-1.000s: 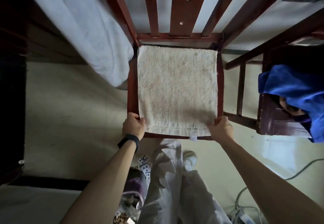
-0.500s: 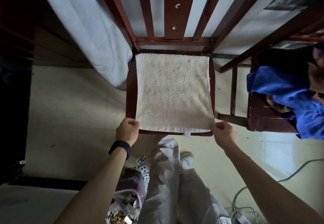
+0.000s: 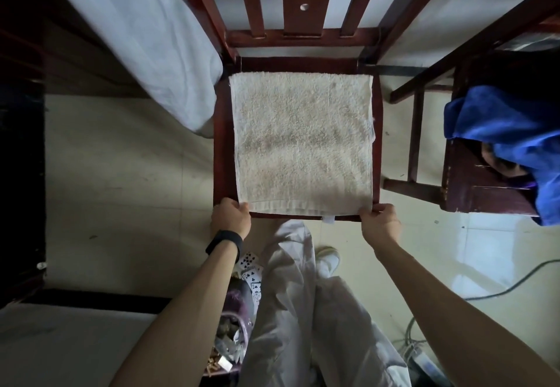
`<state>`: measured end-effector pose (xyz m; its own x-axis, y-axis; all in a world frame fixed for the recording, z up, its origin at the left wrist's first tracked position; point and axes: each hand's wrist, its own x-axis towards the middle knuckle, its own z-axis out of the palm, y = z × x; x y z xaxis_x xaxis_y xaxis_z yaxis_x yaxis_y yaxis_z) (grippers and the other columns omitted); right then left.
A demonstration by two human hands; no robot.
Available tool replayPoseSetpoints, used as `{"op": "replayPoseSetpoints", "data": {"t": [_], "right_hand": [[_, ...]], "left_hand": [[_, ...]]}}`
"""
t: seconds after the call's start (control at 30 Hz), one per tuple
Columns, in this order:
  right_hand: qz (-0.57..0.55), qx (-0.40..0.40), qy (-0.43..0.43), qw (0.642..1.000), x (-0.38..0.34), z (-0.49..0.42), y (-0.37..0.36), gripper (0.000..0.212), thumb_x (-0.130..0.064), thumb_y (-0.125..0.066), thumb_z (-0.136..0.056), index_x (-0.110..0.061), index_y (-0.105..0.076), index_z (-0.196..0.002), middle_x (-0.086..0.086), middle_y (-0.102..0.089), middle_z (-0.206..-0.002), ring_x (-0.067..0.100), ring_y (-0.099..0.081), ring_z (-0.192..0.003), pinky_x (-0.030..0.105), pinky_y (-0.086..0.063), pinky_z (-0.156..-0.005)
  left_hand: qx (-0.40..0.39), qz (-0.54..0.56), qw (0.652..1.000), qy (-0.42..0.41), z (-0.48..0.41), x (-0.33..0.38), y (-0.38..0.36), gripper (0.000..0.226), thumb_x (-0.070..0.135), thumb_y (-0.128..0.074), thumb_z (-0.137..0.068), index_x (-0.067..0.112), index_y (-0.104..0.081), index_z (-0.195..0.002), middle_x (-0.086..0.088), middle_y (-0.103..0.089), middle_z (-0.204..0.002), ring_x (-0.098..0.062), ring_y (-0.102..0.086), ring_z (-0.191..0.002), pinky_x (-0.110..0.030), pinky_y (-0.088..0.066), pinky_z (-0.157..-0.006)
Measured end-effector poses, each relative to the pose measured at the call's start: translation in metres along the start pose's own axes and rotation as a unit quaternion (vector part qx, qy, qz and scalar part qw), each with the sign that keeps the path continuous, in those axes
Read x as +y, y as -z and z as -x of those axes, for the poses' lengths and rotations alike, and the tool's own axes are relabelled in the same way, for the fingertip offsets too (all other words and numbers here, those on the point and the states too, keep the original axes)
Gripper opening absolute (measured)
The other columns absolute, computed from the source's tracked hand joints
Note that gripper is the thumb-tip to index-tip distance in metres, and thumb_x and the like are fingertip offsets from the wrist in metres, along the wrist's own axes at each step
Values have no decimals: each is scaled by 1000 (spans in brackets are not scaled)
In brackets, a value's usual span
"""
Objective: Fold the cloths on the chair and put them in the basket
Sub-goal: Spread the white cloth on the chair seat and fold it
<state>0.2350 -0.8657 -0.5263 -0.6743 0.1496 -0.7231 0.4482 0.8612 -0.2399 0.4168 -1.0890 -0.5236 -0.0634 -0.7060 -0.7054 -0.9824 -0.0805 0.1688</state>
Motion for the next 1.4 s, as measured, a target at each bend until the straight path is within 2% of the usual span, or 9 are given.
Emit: {"op": "replayPoseSetpoints", "data": {"t": [0.17, 0.47, 0.67, 0.8, 0.87, 0.97, 1.1, 1.23, 1.4], "right_hand": [[-82, -45, -35, 995, 5, -9, 14, 27, -40, -69, -78, -22, -62, -98, 1, -70, -92, 27, -69, -87, 44, -58, -85], [-341, -106, -60, 932, -14, 14, 59, 22, -3, -74, -85, -9, -59, -100, 16, -67, -86, 21, -68, -70, 32, -58, -80], [-351, -48, 77, 932, -51, 52, 109, 12, -10, -71, -89, -21, -66, -90, 7, -64, -82, 15, -61, -68, 28, -55, -71], [-233, -22, 205, 950, -63, 77, 137, 16, -23, -66, -91, -36, -75, -92, 2, -72, -87, 28, -72, -79, 45, -60, -81], [-150, -13, 267, 952, -67, 90, 154, 26, -24, -59, -90, -43, -73, -99, -6, -69, -95, 24, -72, -83, 44, -58, -84], [-39, 27, 356, 933, -74, 108, 182, 39, -7, -64, -82, -32, -72, -112, -7, -59, -102, 3, -62, -86, 13, -49, -86], [85, 131, 508, 847, -71, 116, 205, 21, -13, -79, -83, -17, -78, -103, 3, -62, -98, 21, -64, -79, 39, -60, -68], [160, 148, 553, 804, -68, 119, 219, 20, -12, -79, -83, -14, -78, -103, 7, -58, -108, 28, -60, -86, 38, -57, -76], [235, 125, 604, 751, -61, 114, 224, 43, -9, -89, -71, -9, -72, -111, 8, -68, -98, 31, -61, -82, 43, -57, -70]], "left_hand": [[-17, 130, 991, 7, -3, -6, 10, 23, 37, -61, -92, 14, -60, -92, 2, -68, -89, -21, -68, -87, -39, -55, -82], [-41, 318, 947, 15, 29, 5, 65, 23, 18, -75, -84, 16, -58, -101, -10, -72, -95, -17, -68, -64, -28, -53, -61], [-75, 316, 945, -47, 69, 30, 117, 12, 8, -63, -90, 18, -70, -88, -1, -68, -84, -12, -47, -50, -28, -42, -54], [-65, 351, 933, -49, 94, 50, 144, 26, 4, -54, -89, 19, -75, -85, -6, -65, -82, -8, -41, -43, -20, -34, -43], [-71, 306, 943, -105, 107, 56, 159, 28, 3, -54, -87, 21, -76, -87, -3, -65, -78, -6, -46, -44, -17, -36, -44], [-81, 149, 962, -216, 129, 60, 186, 25, 10, -68, -81, 31, -74, -94, 10, -66, -73, -3, -59, -64, -16, -43, -61], [8, -36, 950, -309, 142, 62, 210, 16, 39, -76, -79, 34, -72, -94, 13, -69, -87, -8, -64, -81, -25, -51, -69], [109, -105, 909, -388, 150, 69, 223, 13, 38, -75, -81, 27, -70, -84, 8, -61, -103, -12, -57, -89, -27, -48, -71], [212, -227, 852, -421, 157, 69, 228, 16, 43, -77, -79, 28, -74, -83, 1, -72, -76, -23, -66, -68, -26, -36, -57]]}}
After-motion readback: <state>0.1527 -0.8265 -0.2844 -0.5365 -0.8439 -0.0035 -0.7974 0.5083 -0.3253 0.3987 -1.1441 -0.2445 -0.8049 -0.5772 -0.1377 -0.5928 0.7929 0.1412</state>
